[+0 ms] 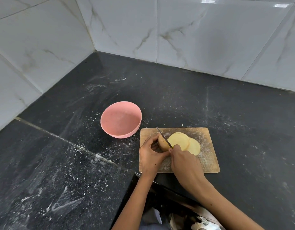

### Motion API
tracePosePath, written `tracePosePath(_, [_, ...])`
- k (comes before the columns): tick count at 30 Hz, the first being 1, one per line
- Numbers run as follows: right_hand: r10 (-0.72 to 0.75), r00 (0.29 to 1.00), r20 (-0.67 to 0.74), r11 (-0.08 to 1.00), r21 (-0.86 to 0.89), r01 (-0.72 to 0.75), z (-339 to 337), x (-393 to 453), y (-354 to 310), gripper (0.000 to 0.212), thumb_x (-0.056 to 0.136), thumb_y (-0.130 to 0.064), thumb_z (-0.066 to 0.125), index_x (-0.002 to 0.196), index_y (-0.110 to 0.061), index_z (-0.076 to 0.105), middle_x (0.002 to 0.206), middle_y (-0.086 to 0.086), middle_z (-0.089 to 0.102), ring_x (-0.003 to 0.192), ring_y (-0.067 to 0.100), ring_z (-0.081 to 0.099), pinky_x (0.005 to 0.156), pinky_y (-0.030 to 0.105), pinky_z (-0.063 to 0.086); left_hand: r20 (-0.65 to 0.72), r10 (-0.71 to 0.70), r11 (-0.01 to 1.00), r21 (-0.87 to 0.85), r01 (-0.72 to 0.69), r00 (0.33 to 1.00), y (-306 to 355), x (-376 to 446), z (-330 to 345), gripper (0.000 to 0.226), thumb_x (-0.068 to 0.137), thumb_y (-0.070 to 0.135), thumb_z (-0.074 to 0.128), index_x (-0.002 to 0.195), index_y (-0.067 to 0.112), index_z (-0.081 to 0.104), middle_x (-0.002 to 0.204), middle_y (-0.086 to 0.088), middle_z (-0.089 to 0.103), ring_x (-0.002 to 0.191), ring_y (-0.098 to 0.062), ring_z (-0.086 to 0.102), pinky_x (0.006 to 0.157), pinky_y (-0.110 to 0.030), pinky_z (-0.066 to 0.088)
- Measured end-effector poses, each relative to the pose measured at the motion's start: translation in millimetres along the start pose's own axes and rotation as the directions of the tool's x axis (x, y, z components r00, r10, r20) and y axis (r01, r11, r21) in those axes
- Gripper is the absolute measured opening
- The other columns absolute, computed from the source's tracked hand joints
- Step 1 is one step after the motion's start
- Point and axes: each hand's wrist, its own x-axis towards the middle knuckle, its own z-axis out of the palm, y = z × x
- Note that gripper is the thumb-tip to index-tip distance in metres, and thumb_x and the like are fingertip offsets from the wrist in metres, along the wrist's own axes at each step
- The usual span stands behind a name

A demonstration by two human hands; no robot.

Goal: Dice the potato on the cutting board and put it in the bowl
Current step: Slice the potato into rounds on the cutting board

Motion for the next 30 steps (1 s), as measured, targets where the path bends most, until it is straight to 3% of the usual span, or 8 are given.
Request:
tracePosePath(6, [0.032, 0.999, 0.014, 0.999, -0.031, -0.031, 1, 5, -6, 0.021, 0.105, -0.031, 0.019, 0.092, -0.017, 0.028, 0.091, 0.005, 0.065, 0.082, 0.028, 0.065, 0.058, 0.032, 0.032, -0.02, -0.085, 0.992, -0.092, 0.083, 0.996, -1, 1, 3, 0.058, 0.044, 0.025, 0.083, 0.099, 0.031, 0.07, 0.104, -0.002, 0.072, 0.1, -0.02, 0.069, 0.087, -0.046, 0.056])
tracePosePath(10, [0.044, 0.999, 0.004, 0.999, -0.013, -0.044, 2, 3, -2, 0.021, 0.105, -0.031, 0.02, 0.092, -0.016, 0.029, 0.085, 0.005, 0.063, 0.078, 0.029, 0.063, 0.059, 0.033, 0.034, -0.018, -0.074, 0.992, -0.102, 0.071, 0.997, -1, 0, 5, 0.065, 0.04, 0.027, 0.084, 0.104, 0.023, 0.071, 0.107, -0.001, 0.071, 0.103, -0.019, 0.068, 0.089, -0.044, 0.055])
tracePosePath(13, [0.056, 0.998, -0.005, 0.998, 0.008, -0.056, 3, 0, 0, 0.019, 0.104, -0.029, 0.022, 0.093, -0.017, 0.03, 0.075, 0.001, 0.052, 0.068, 0.025, 0.053, 0.06, 0.033, 0.035, -0.02, -0.059, 0.994, -0.097, 0.056, 0.998, -2, -1, 5, 0.066, 0.038, 0.027, 0.086, 0.102, 0.03, 0.07, 0.107, -0.001, 0.072, 0.103, -0.019, 0.068, 0.089, -0.044, 0.055])
tracePosePath(15, [0.059, 0.998, -0.02, 0.998, 0.007, -0.058, 3, 3, -1, 0.018, 0.105, -0.028, 0.022, 0.092, -0.016, 0.029, 0.08, 0.003, 0.057, 0.073, 0.027, 0.059, 0.059, 0.033, 0.034, -0.028, -0.065, 0.992, -0.108, 0.062, 0.997, 0, -1, 6, 0.064, 0.039, 0.027, 0.087, 0.101, 0.031, 0.07, 0.107, -0.002, 0.072, 0.103, -0.018, 0.068, 0.089, -0.043, 0.055])
tracePosePath(22, [0.087, 0.996, 0.007, 0.996, 0.023, -0.087, 1, 5, -2, 0.02, 0.105, -0.027, 0.023, 0.097, -0.014, 0.035, 0.093, 0.007, 0.064, 0.084, 0.029, 0.063, 0.061, 0.033, 0.034, -0.009, -0.107, 0.969, -0.225, 0.102, 0.994, 4, -4, 8, 0.064, 0.051, -0.015, 0.084, 0.101, 0.021, 0.068, 0.11, -0.004, 0.069, 0.104, -0.015, 0.068, 0.091, -0.037, 0.055])
tracePosePath(26, [0.089, 0.996, 0.027, 0.996, 0.008, -0.089, -2, -2, 2, 0.02, 0.105, -0.029, 0.021, 0.093, -0.015, 0.03, 0.094, 0.007, 0.064, 0.085, 0.028, 0.062, 0.062, 0.032, 0.033, -0.006, -0.103, 0.963, -0.251, 0.098, 0.995, 6, -4, 8, 0.069, 0.048, -0.02, 0.084, 0.1, 0.022, 0.067, 0.107, 0.001, 0.069, 0.105, -0.014, 0.067, 0.089, -0.03, 0.054])
tracePosePath(30, [0.08, 0.996, 0.026, 0.997, 0.019, -0.081, -1, 10, -3, 0.025, 0.105, -0.028, 0.021, 0.102, -0.012, 0.04, 0.096, 0.007, 0.064, 0.087, 0.029, 0.064, 0.061, 0.033, 0.034, -0.019, -0.155, 0.936, -0.322, 0.141, 0.988, 8, -5, 10, 0.062, 0.055, -0.024, 0.079, 0.099, 0.018, 0.068, 0.11, -0.011, 0.069, 0.102, -0.018, 0.069, 0.086, -0.03, 0.056])
